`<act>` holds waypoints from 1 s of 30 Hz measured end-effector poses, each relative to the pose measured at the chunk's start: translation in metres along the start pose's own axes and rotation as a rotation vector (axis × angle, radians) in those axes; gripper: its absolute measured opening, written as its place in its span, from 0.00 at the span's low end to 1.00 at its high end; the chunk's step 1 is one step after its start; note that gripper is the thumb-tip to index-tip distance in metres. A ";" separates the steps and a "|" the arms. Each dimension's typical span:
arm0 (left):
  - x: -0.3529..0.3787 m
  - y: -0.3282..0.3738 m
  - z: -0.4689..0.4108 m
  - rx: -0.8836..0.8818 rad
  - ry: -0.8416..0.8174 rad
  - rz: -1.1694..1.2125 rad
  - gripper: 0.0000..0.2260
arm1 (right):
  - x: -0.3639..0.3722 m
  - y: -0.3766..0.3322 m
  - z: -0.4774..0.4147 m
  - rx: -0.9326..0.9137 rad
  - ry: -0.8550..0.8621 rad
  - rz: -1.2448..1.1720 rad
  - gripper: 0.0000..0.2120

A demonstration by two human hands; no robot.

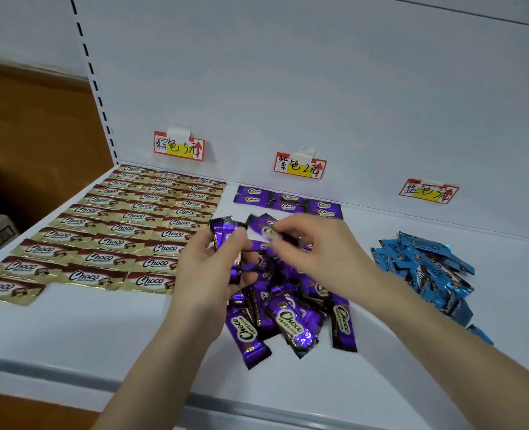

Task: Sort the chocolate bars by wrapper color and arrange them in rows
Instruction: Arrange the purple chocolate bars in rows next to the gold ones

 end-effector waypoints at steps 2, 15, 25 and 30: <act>-0.004 0.001 -0.003 0.000 0.039 0.029 0.04 | 0.004 0.023 -0.021 0.060 0.000 -0.046 0.09; -0.013 -0.004 -0.013 -0.034 0.089 0.061 0.02 | 0.044 0.049 -0.033 -0.031 -0.230 0.065 0.08; -0.018 -0.003 -0.013 -0.022 0.090 0.133 0.09 | 0.060 0.049 -0.081 -0.035 -0.122 0.239 0.10; -0.017 -0.003 -0.012 -0.008 0.069 0.148 0.08 | 0.068 0.049 -0.087 -0.042 -0.115 0.336 0.11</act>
Point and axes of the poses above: each hand's wrist, its own z-axis away from the middle knuckle, its own x-axis out of the palm, y = z × x, the point moved 9 cm from there along -z, towards the middle knuckle, and after that the axes turned 4 degrees about z, right-handed, at the moved point
